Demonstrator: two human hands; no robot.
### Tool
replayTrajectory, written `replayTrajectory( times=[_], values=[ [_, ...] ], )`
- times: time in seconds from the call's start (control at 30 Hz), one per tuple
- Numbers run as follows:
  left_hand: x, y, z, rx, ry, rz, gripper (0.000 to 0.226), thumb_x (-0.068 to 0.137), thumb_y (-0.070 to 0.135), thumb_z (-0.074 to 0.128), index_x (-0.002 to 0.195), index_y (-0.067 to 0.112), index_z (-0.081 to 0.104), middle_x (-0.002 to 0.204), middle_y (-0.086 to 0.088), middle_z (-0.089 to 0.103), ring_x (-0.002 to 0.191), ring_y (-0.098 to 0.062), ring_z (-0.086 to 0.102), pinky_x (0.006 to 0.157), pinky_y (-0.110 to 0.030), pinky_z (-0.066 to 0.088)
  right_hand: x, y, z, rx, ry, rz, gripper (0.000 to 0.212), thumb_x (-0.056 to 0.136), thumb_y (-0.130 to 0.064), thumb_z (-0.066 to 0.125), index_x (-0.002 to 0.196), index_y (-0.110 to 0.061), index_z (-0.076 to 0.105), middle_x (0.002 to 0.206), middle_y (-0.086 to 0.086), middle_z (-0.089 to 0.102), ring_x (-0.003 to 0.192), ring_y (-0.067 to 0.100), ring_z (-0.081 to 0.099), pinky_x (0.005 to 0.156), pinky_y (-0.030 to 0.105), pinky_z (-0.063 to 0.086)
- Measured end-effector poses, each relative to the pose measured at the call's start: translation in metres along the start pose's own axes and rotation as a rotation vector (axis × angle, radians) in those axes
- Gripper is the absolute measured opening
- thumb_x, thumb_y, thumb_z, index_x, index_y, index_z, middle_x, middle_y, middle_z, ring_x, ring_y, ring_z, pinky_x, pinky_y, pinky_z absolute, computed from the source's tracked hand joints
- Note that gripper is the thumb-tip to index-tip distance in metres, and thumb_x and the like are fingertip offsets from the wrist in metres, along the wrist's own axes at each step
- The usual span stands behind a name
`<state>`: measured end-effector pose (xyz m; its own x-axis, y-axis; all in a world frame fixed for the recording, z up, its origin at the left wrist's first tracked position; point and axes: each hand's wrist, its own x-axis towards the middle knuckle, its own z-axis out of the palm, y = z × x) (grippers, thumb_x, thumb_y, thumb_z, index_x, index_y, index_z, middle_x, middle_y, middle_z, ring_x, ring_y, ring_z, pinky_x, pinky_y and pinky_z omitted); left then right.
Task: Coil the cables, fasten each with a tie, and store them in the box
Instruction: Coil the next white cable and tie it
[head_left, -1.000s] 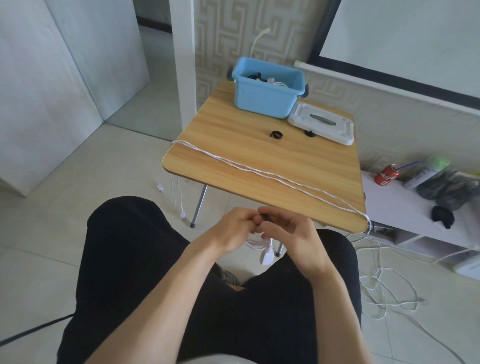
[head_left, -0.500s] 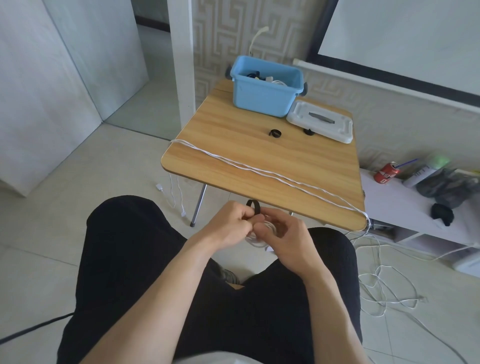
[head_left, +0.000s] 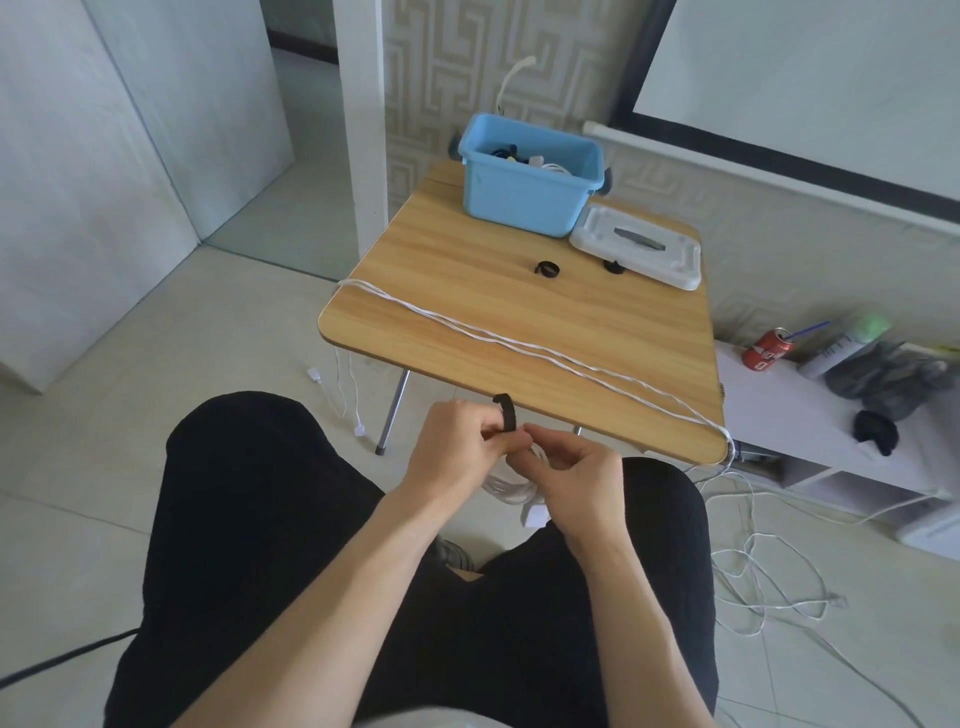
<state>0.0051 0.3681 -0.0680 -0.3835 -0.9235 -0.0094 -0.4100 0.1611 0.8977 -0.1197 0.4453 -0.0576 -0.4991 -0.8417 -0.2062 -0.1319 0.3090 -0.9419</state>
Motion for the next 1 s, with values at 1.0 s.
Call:
replayTrajectory(
  times=[1.0],
  values=[
    [-0.001, 0.023, -0.007, -0.311, 0.253, -0.146, 0.022, 0.071, 0.022, 0.091, 0.082, 0.012, 0.075, 0.066, 0.008, 0.072, 0.063, -0.001, 0.069, 0.064, -0.013, 0.052, -0.013, -0.012, 0.013, 0.338, 0.126, -0.057, 0.019, 0.080, 0.001, 0.081, 0.091, -0.015, 0.080, 0.077, 0.007, 0.078, 0.066, 0.018, 0.069, 0.065, 0.024, 0.056]
  ],
)
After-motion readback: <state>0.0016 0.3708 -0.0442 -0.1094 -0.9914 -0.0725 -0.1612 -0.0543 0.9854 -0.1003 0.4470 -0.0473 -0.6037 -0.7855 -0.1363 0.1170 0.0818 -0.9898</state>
